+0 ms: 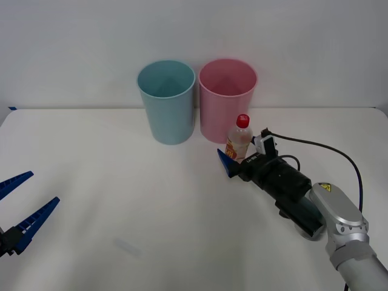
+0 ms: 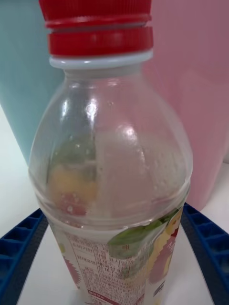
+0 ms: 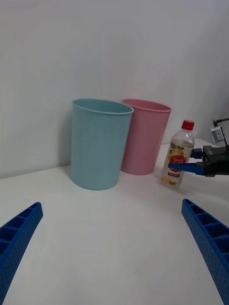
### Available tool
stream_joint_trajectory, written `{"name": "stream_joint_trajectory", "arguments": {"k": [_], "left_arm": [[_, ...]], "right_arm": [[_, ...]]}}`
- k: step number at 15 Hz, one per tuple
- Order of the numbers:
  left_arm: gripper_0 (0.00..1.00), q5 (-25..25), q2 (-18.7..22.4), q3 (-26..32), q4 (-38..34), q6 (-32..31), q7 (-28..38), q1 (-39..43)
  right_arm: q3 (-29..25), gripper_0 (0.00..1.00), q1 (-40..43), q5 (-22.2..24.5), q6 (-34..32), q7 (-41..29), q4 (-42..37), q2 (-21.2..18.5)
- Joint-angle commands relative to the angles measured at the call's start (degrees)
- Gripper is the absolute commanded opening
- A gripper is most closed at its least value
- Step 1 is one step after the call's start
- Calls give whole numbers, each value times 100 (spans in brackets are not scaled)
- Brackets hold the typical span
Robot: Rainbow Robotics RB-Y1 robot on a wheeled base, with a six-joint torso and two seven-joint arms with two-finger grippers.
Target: Grasp the object on the table and drop it into the matching bin: aluminum can to the light blue bin, PET bottle to the pink bin.
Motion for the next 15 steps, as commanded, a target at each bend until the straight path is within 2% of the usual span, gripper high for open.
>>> {"name": "stream_joint_trajectory", "arguments": {"k": [1, 9, 15], "left_arm": [[100, 0, 0, 0, 0, 0, 0, 0], [100, 0, 0, 0, 0, 0, 0, 0], [100, 0, 0, 0, 0, 0, 0, 0]], "right_arm": [[2, 0, 2, -18, -8, 32, -6, 0], [-6, 0, 81, -220, -237, 76, -129, -97], [99, 0, 670, -546, -386, -170, -1307, -510]]}}
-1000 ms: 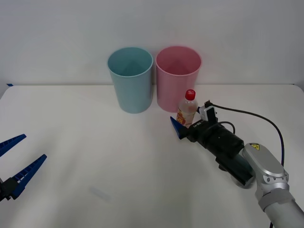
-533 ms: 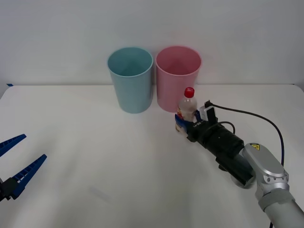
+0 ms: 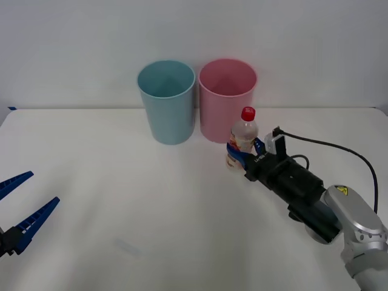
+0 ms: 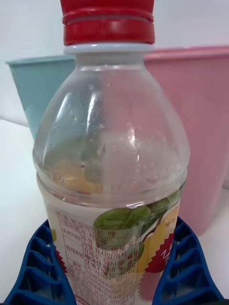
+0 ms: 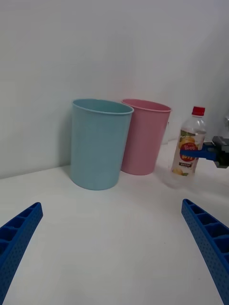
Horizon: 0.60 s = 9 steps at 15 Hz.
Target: Grasp the object on the table and drop it into the matching bin: aluminum can to the light blue bin, PET bottle to the pink bin.
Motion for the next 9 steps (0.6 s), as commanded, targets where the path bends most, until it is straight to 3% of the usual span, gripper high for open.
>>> {"name": "stream_joint_trajectory", "arguments": {"k": [1, 9], "left_arm": [[100, 0, 0, 0, 0, 0, 0, 0], [100, 0, 0, 0, 0, 0, 0, 0]], "right_arm": [[65, 0, 273, -108, -16, -337, -576, -205], [92, 0, 765, -90, 45, -2042, -2343, -829]]}}
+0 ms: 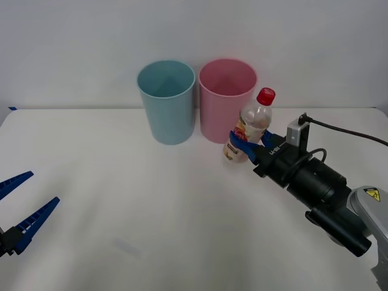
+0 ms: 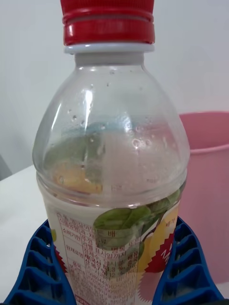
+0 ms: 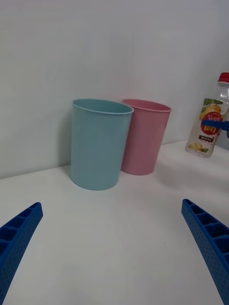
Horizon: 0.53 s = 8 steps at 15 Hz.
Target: Grasp the object on the table and drop it into the matching bin: aluminum can to the light blue bin, PET bottle to the pink bin.
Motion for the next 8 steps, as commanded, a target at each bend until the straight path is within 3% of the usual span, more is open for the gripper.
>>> {"name": "stream_joint_trajectory", "arguments": {"k": [1, 8], "left_arm": [[100, 0, 0, 0, 0, 0, 0, 0], [100, 0, 0, 0, 0, 0, 0, 0]], "right_arm": [[-2, 0, 32, 3, 51, -560, -467, -252], [7, 0, -566, 39, 210, -1149, -968, -929]]}}
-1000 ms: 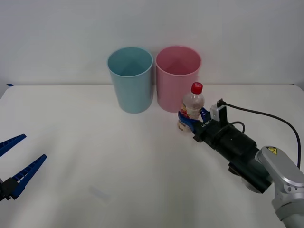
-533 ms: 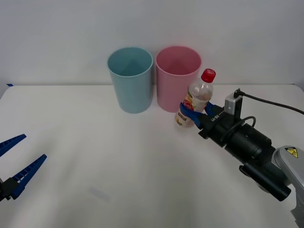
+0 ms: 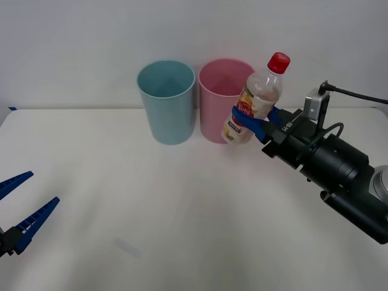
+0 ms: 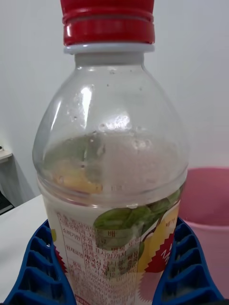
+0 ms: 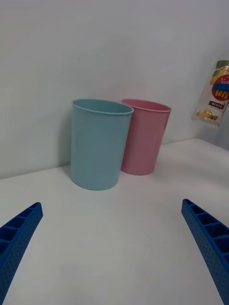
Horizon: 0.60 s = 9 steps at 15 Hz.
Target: Grasp the object on the table and drop it into the matching bin: aluminum can to the light blue bin, PET bottle to the pink bin.
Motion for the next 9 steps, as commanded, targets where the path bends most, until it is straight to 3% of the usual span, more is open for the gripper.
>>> {"name": "stream_joint_trajectory", "arguments": {"k": [1, 5, 9], "left_arm": [[100, 0, 0, 0, 0, 0, 0, 0], [100, 0, 0, 0, 0, 0, 0, 0], [100, 0, 0, 0, 0, 0, 0, 0]], "right_arm": [[-3, 0, -400, 55, 1, -114, -11, -264], [77, 0, -1024, 152, 10, -712, 130, -633], [305, 0, -1956, 196, -148, -782, 939, -748]]}}
